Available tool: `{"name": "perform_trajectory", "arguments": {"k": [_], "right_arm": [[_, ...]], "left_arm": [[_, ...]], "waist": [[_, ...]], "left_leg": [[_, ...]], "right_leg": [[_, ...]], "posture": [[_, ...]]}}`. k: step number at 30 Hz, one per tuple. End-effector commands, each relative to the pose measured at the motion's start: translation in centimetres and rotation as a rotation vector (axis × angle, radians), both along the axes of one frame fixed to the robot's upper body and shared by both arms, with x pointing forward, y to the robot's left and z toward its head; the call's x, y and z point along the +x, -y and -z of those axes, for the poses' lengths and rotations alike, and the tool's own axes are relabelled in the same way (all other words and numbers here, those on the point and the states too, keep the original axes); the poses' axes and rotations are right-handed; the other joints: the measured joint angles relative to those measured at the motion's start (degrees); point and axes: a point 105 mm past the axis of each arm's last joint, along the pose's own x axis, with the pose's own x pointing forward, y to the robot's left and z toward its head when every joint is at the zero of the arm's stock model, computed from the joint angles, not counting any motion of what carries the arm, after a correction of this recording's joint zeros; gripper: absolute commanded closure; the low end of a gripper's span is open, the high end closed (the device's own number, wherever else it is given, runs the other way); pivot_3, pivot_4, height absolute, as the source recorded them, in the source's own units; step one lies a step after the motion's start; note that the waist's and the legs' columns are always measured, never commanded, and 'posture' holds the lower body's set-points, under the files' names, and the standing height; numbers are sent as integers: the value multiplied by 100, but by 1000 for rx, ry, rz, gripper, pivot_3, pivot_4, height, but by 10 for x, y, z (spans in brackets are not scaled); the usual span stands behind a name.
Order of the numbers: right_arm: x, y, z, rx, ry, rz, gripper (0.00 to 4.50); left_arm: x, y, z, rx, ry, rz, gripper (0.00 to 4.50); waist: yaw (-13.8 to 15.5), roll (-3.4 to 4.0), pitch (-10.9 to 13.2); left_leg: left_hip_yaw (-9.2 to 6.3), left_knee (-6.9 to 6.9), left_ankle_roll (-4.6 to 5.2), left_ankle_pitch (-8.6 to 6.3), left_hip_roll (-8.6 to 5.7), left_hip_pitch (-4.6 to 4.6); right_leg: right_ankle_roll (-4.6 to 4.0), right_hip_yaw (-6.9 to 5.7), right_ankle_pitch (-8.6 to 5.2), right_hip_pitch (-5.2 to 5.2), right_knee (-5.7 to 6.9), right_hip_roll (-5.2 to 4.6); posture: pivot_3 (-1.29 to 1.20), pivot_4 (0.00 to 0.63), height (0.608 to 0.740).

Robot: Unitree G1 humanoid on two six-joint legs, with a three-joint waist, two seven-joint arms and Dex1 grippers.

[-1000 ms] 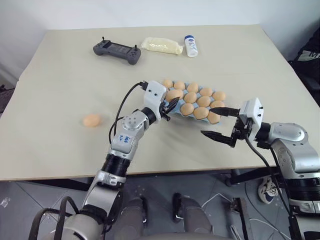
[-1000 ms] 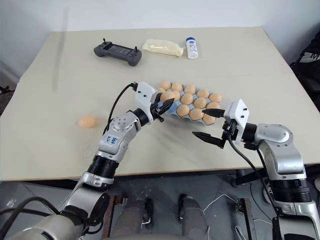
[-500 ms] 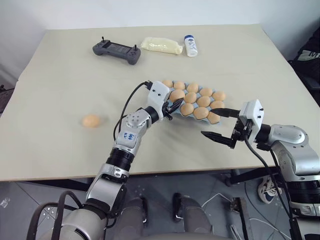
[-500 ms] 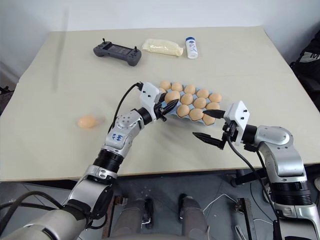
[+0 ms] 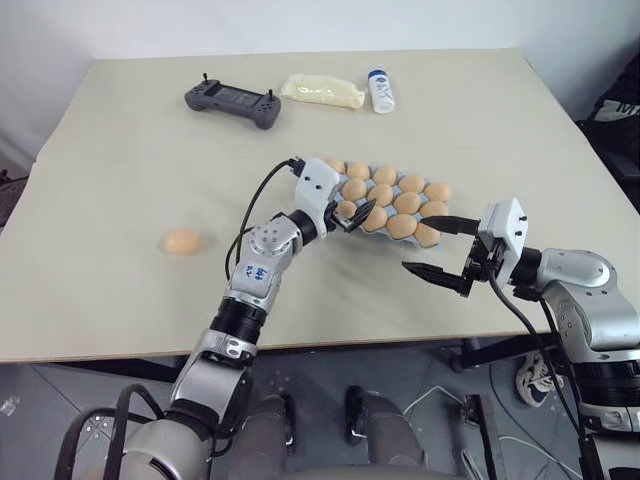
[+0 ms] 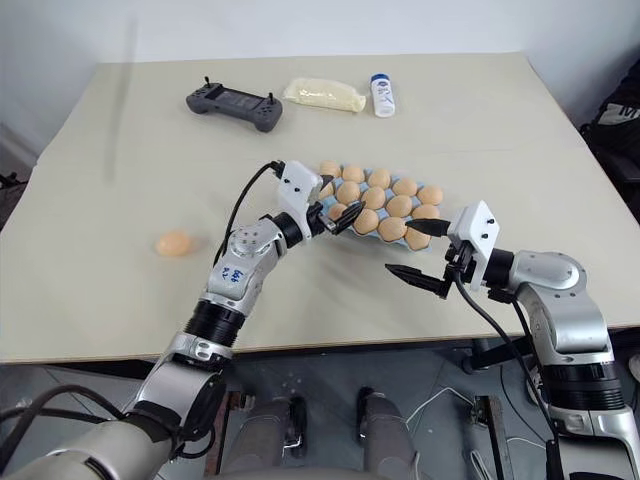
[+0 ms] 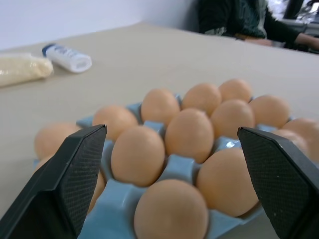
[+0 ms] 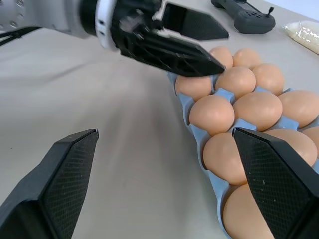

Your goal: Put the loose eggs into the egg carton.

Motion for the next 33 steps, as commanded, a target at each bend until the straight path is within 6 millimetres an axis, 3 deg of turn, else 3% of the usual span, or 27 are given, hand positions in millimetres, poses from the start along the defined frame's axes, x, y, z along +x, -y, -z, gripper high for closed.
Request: {"name": "perform_trajectory", "arguments": {"k": [1,9,17,23,27,33], "right_arm": [[-1,-1,-14,13,53,-4,0],[2,-2,-12,17,41,-15,0],[5,-4,-13,29,47,-43,0],[4,-4,-14,30,47,-58,0],[6,-5,-15,29,51,-67,0],[10,-6,-17,24,59,-78,0]], "left_arm": [[-27,-20,-5,-26,13,22,34],[-77,-86,21,4,-108,-85,34],[-99,-180,22,10,-151,-389,34],[-121,-228,30,18,-185,-563,34],[-130,-244,34,23,-201,-625,34],[-133,-246,29,24,-185,-646,34]], "waist": [[-22,1,0],[-50,0,0],[-126,-2,-1],[-133,-2,-1],[-137,-2,-2],[-137,-2,-2]], "left_leg": [[0,-1,-1,-1,2,2],[-3,11,-20,-10,7,11],[3,8,-19,-2,14,-1],[10,-10,-25,-5,15,0],[9,-11,-28,-7,19,1],[15,-13,-28,-7,47,-19]], "right_leg": [[0,1,0,-1,4,2],[-13,8,-7,-1,27,3],[-47,21,23,4,-31,9],[-42,19,24,-5,-30,-24],[-44,18,23,-6,-32,-23],[-76,21,40,3,-104,9]], "posture": [[0,150,740],[0,150,740],[0,150,740],[0,150,740],[0,150,740],[0,150,740]]}}
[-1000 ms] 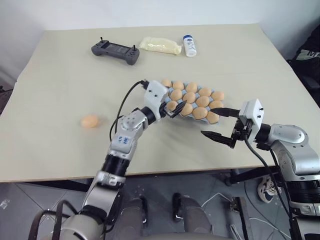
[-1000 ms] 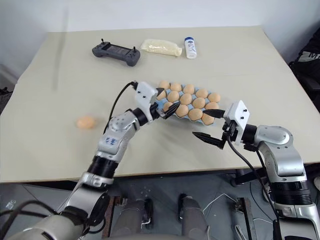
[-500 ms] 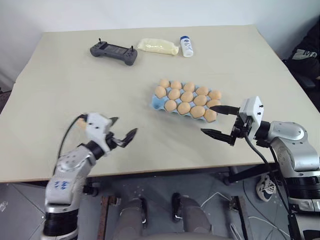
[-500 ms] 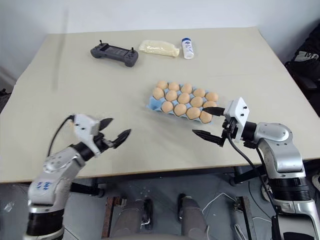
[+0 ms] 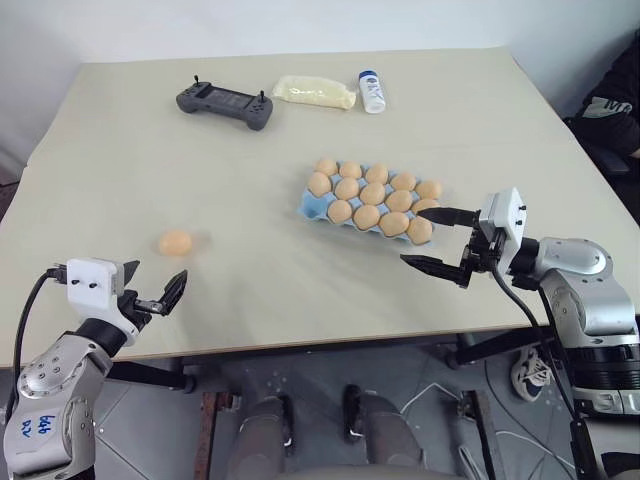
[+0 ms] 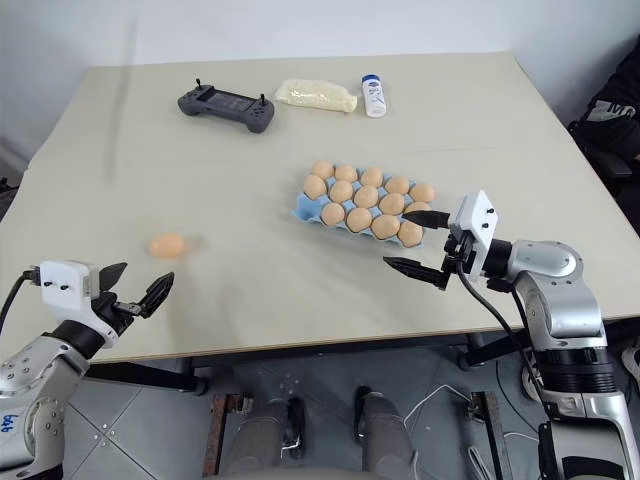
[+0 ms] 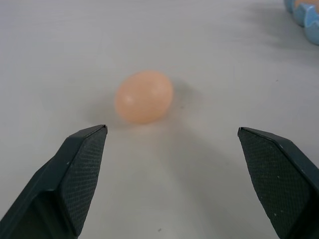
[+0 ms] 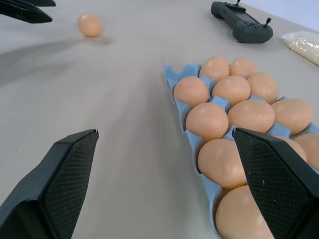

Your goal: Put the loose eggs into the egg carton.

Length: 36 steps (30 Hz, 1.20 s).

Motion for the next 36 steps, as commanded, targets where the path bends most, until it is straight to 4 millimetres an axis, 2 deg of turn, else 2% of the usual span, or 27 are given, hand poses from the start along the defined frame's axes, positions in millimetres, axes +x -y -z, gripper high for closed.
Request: {"name": "perform_trajectory", "arguments": {"k": [1,5,8,15,18,23,33,34,36], "right_arm": [[1,-3,-10,3,50,-23,0],[4,-4,-11,0,56,-28,0],[5,-5,-10,-3,52,-32,0],[7,-9,-9,-6,45,-45,0],[7,-10,-8,-11,40,-51,0],[6,-11,-8,-11,41,-49,0],[3,-8,-6,-13,34,-33,0],[3,-8,-6,-13,34,-32,0],[3,-8,-5,-13,34,-30,0]], "left_arm": [[-3,1,-17,30,58,-3,34],[5,-8,-32,37,112,-74,34],[19,-24,-35,13,101,-188,34],[47,-29,-44,-10,77,-296,34],[59,-29,-37,-24,8,-320,34],[75,-17,-22,-44,-83,-258,34],[73,-21,4,-43,-210,-276,34],[73,-22,6,-45,-218,-283,426],[73,-23,6,-44,-222,-287,925]], "waist": [[-6,0,0],[1,-2,-1],[4,-4,-2],[-8,-10,-4],[-8,-12,-6],[-18,-14,-6],[-26,-16,-6],[-26,-16,-7],[-26,-16,-7]], "left_leg": [[8,-3,0,0,8,-1],[39,-6,-12,-14,25,10],[40,-5,-16,-16,33,15],[77,-3,-25,-17,44,54],[99,-5,-25,-18,44,69],[118,-12,-30,-22,45,80],[126,-19,-40,-28,51,91],[126,-18,-40,-28,51,91],[128,-17,-40,-28,51,91]], "right_leg": [[-6,5,5,1,-14,9],[-4,39,6,-6,-7,26],[0,58,9,-11,9,35],[16,67,18,-15,52,49],[18,86,19,-13,56,50],[20,108,19,-14,54,52],[15,119,16,-20,64,58],[15,119,16,-20,63,58],[15,121,17,-20,63,57]], "posture": [[0,150,740],[0,150,740],[0,150,740],[0,150,740],[0,150,740],[0,150,740],[0,150,740],[0,150,740],[0,150,740]]}}
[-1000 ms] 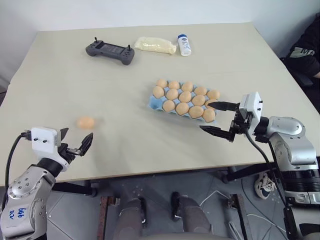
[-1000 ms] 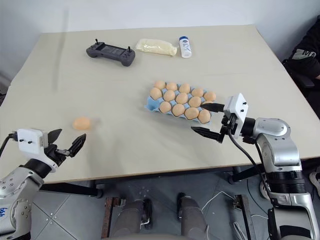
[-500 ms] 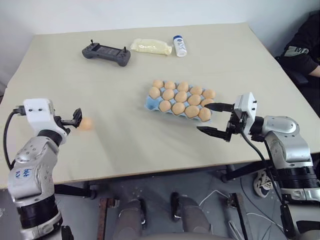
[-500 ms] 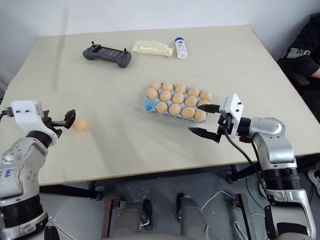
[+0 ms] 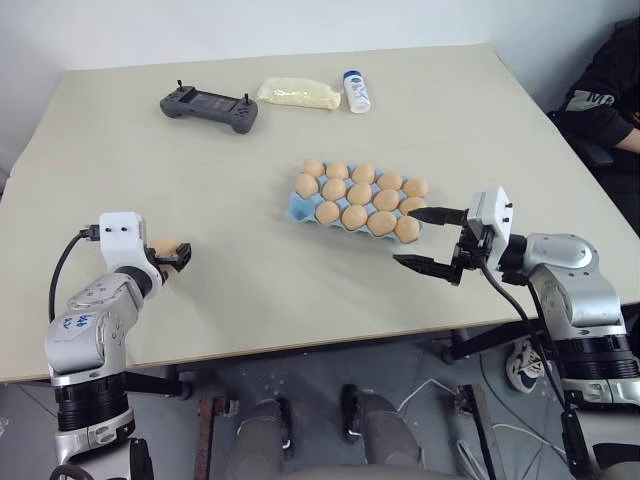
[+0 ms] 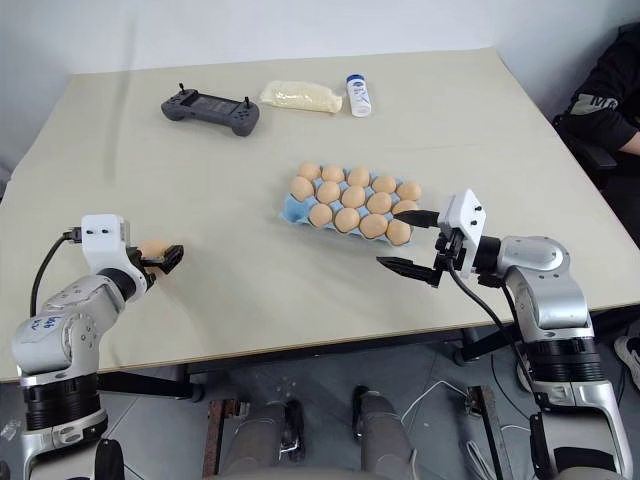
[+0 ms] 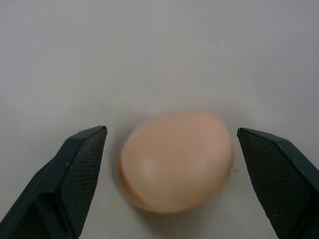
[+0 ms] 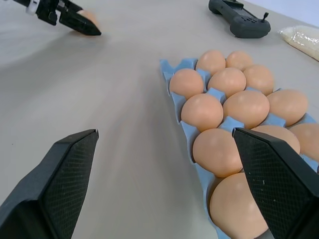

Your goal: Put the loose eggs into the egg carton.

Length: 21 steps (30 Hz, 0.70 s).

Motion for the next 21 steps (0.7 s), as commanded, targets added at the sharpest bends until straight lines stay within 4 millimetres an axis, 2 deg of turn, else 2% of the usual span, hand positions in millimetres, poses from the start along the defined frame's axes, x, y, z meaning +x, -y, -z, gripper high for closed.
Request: {"name": "perform_trajectory", "arguments": {"k": [1,3,5,11,14,17,21], "right_arm": [[-3,0,-11,-2,49,-4,0],[-3,0,-10,-2,49,-1,0],[-2,1,-10,-2,51,2,0],[-1,3,-11,0,64,17,0],[-2,4,-12,3,69,24,0],[-3,5,-11,3,71,33,0],[-4,6,-12,8,78,48,0]], "left_arm": [[-1,-10,-8,35,14,-25,1247],[0,-11,-11,56,26,-23,1940],[3,-10,-16,67,45,-15,2223],[25,20,-48,119,181,158,2244],[39,45,-64,128,270,291,2252],[55,80,-75,128,326,463,2252],[66,128,-74,97,332,690,2252]], "waist": [[0,0,0],[0,0,0],[1,0,0],[33,-2,0],[25,-2,-1],[25,-3,-1],[27,-3,-1]], "left_leg": [[1,0,0,0,0,0],[2,-1,0,0,0,0],[2,-2,0,-1,0,0],[2,-2,-1,-1,0,-1],[6,-1,0,-1,-2,-3],[12,-3,3,-3,-2,-4],[12,-3,2,-4,-2,-4]], "right_leg": [[0,1,0,0,0,0],[0,2,0,0,-1,0],[0,2,0,0,-2,0],[-4,0,-2,-1,-3,-1],[-9,1,-5,0,-9,-3],[-3,4,-2,0,-13,-4],[3,2,1,0,-12,0]], "posture": [[0,150,740],[0,150,740],[0,150,740],[0,150,740],[0,150,740],[0,150,740],[0,150,740]]}}
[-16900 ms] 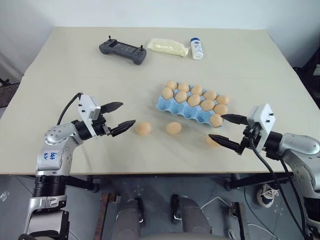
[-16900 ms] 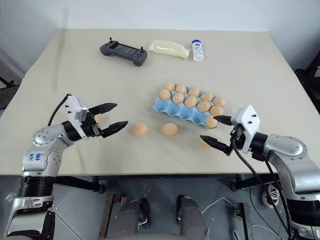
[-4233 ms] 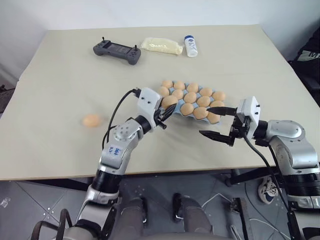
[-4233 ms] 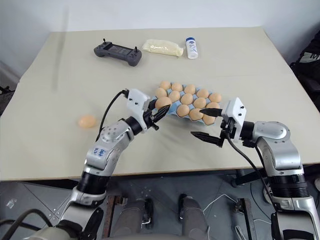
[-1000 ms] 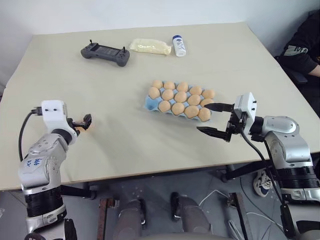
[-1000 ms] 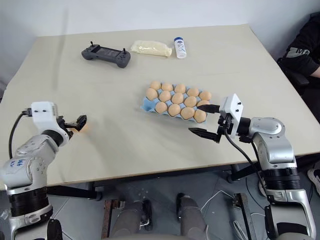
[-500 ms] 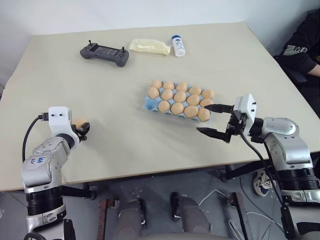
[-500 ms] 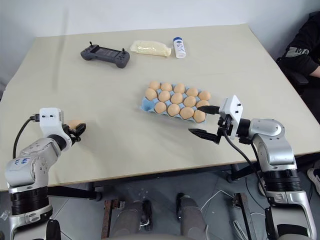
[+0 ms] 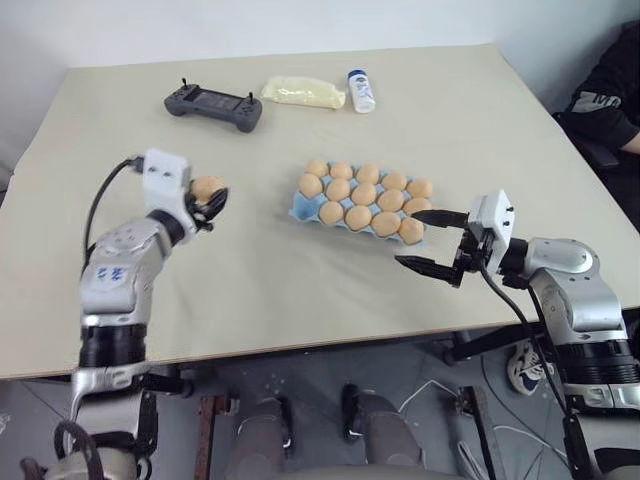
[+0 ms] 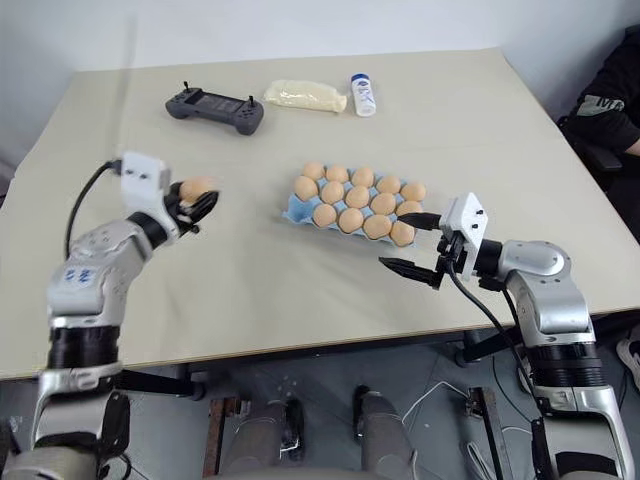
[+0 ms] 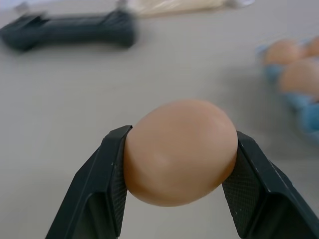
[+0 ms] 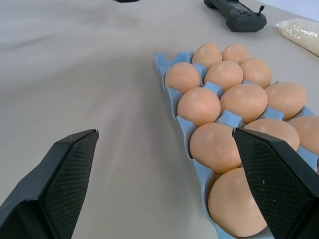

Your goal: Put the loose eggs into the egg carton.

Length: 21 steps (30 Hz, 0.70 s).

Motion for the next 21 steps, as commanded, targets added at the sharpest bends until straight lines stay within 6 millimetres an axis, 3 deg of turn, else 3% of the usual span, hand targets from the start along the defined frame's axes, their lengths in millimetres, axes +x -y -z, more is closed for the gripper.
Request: {"name": "perform_trajectory", "arguments": {"k": [1,9,19,21], "right_arm": [[-4,3,-15,10,75,12,0],[-10,8,-14,19,85,52,0],[-15,12,-12,23,85,87,0],[-16,13,-11,24,83,89,0]], "left_arm": [[4,39,-3,16,22,199,2252],[21,88,5,11,22,374,2252],[38,93,3,20,50,342,2252],[38,90,3,12,37,330,1547]], "waist": [[0,0,0],[-12,-4,2],[-10,-8,4],[-4,-8,4]], "left_leg": [[0,1,-1,0,0,0],[-1,15,0,-1,-6,1],[-3,15,14,6,-6,0],[-4,15,13,6,-4,0]], "right_leg": [[0,0,0,0,0,1],[2,2,-1,-1,10,17],[4,1,-3,-1,9,24],[4,0,-3,-1,9,46]], "posture": [[0,150,740],[0,150,740],[0,150,740],[0,150,740]]}}
